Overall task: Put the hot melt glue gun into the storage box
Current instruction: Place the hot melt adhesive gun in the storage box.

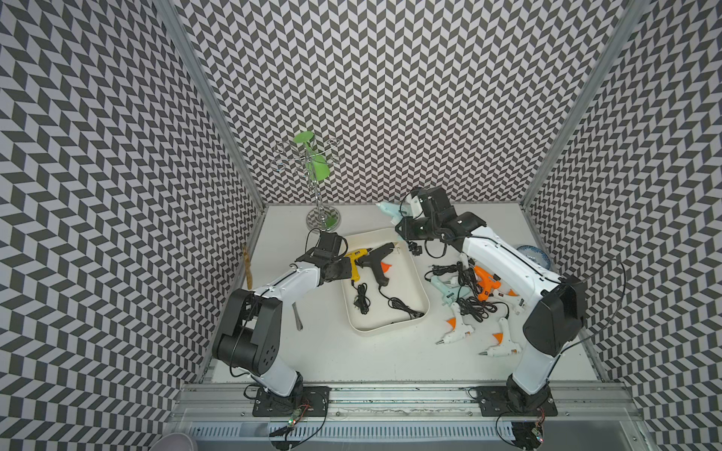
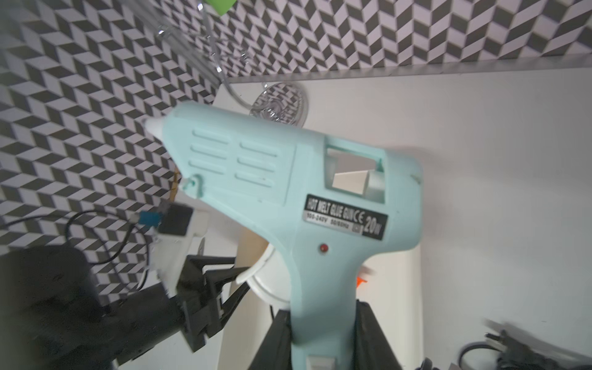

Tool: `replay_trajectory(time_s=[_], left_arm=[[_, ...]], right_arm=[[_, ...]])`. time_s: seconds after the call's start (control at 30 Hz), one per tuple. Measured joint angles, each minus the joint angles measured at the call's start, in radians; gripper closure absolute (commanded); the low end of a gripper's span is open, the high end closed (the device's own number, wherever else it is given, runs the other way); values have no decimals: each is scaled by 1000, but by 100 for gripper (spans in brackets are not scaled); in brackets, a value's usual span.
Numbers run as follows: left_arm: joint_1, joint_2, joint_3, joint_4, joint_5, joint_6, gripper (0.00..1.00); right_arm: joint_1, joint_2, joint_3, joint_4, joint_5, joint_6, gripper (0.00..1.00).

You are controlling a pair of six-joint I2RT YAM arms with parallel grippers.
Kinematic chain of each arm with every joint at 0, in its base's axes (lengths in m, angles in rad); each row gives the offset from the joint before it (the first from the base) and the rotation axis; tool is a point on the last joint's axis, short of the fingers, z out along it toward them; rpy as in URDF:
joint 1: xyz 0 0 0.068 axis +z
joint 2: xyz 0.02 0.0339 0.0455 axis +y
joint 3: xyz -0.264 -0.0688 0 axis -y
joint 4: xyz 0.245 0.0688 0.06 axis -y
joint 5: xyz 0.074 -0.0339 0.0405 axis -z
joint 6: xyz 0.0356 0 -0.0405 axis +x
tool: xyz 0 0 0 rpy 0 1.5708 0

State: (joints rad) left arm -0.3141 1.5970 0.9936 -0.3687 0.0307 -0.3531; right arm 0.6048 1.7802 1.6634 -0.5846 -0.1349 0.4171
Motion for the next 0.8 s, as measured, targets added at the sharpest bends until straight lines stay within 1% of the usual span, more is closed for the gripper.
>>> replay_trajectory(time_s=[0.1, 0.27, 0.47, 0.6, 0.63, 0.77, 0.8], left_arm=[[0, 0, 0, 0, 0, 0, 54], [0, 0, 0, 0, 4, 0, 54], [0, 0, 0, 1, 9, 1, 54], [0, 0, 0, 1, 13, 1, 54], [0, 0, 0, 1, 14, 1, 54], [0, 0, 0, 1, 16, 2, 54], [0, 0, 0, 0, 16, 3, 54]], right_arm=[[43, 3, -60, 51, -20, 51, 81], [41, 58, -131, 117, -5, 102, 81], [41, 194, -143, 156, 89, 92, 81], [43, 286, -102, 167, 145, 73, 77], [45, 305, -88, 169, 155, 70, 75], [51, 354, -41, 166, 187, 56, 51], [51, 362, -30, 158, 196, 51, 44]])
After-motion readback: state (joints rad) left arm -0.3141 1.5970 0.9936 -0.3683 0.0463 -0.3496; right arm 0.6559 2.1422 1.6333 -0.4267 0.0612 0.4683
